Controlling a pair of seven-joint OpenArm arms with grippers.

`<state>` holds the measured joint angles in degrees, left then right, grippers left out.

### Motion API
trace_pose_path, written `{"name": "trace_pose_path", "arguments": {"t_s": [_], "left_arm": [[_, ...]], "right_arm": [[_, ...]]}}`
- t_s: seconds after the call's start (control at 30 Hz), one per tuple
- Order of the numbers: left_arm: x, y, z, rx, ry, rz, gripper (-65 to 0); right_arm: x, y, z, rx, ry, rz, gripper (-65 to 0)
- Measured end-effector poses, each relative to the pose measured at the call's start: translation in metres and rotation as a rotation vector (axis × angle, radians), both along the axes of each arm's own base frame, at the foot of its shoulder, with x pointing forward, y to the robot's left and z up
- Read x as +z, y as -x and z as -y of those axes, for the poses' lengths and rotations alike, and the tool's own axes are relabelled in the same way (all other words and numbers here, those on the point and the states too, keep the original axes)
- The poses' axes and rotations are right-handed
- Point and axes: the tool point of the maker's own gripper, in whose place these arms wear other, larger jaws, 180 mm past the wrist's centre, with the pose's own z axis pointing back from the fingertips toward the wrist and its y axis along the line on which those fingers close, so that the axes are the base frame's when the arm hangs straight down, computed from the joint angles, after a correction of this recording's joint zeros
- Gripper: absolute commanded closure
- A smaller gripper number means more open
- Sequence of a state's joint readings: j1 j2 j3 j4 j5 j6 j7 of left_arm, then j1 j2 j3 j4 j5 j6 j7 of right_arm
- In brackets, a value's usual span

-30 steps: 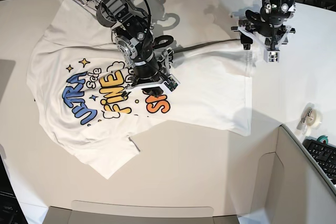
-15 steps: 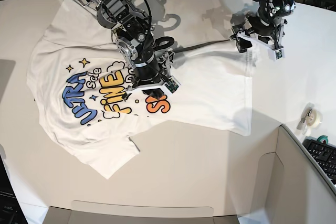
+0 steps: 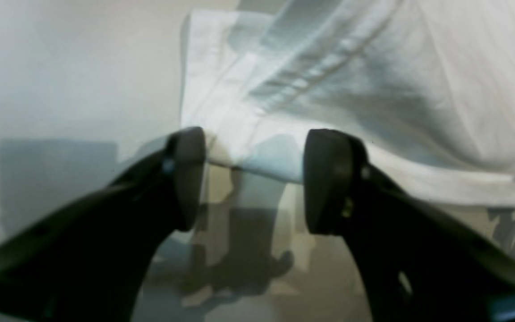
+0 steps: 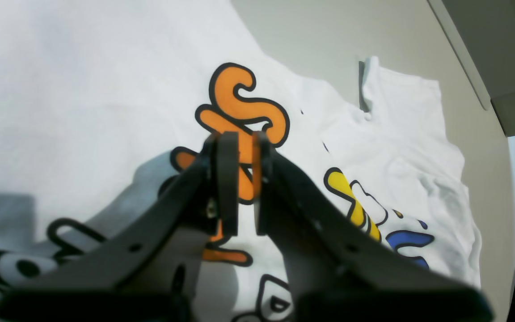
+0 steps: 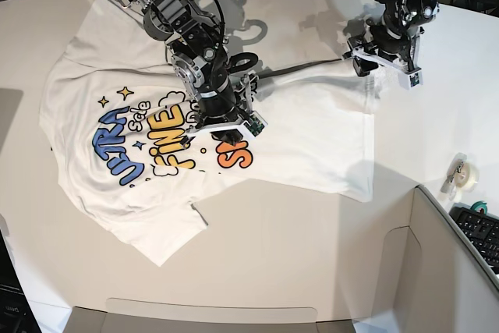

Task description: Layout the t-shirt on the table in an organized manner, then fold the t-shirt properly

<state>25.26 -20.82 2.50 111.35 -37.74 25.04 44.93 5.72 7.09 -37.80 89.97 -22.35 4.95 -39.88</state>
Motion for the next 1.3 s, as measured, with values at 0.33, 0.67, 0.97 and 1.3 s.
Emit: {"name": "trace_pose_path", "arguments": {"t_s": [0.33,0.67,0.97,1.3], "left_arm": [[0.008,-0.016,0.000,0.002,0.002,0.041,0.0],[0.011,-0.016,-0.009,0.029,-0.002,0.046,-11.5],[0.021,-0.015,-0.046,0.184,-0.010,0.086,-49.0],[-0.005,0.002,-0.020,0.215,0.167,0.008,-48.9]], "right_arm": [[0.000,0.000,0.000,0.000,0.000,0.000,-5.0],[0.000,0.000,0.000,0.000,-0.001,0.000,-5.0],[0.000,0.000,-0.001,0.000,-0.002,-0.002,-5.0],[-0.001,0.000,0.000,-0.001,0.002,-0.004,-5.0]]}}
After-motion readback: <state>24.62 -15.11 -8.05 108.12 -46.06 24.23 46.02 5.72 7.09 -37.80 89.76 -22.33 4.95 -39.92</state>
